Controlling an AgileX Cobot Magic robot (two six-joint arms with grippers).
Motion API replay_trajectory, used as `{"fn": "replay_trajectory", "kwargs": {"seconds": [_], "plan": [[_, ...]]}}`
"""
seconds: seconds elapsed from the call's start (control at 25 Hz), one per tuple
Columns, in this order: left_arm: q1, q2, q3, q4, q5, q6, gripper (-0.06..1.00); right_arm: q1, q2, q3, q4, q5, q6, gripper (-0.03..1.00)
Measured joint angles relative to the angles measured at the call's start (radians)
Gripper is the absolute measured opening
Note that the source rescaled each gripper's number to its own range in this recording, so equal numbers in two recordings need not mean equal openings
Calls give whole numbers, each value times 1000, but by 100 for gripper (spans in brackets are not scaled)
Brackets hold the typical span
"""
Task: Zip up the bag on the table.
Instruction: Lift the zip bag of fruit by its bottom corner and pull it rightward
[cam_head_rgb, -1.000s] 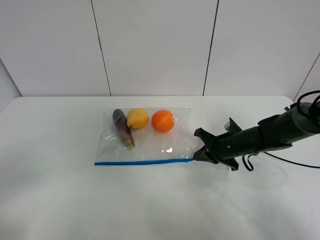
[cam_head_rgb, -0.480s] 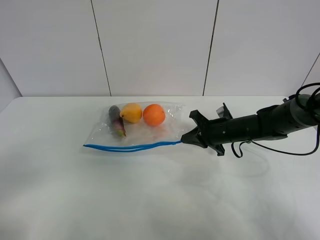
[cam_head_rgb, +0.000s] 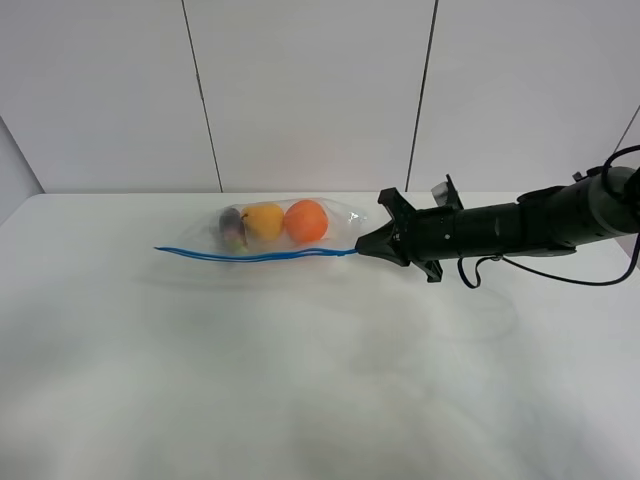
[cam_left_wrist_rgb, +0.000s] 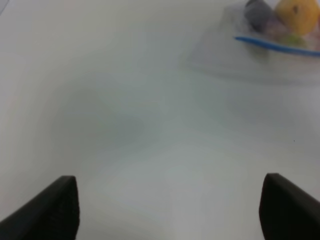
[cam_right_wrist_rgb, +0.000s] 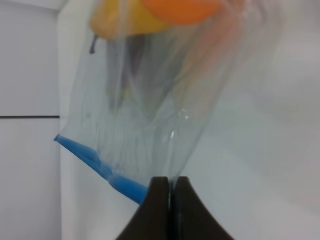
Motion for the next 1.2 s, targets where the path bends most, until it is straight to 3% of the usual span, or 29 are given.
{"fn": "replay_trajectory", "kwargs": {"seconds": [0.68, 1.2], "plan": [[0, 0, 0, 0, 0, 0, 100, 0, -27, 0, 3, 4, -15, 0], [0, 0, 0, 0, 0, 0, 100, 0, -27, 0, 15, 63, -49, 0]]}}
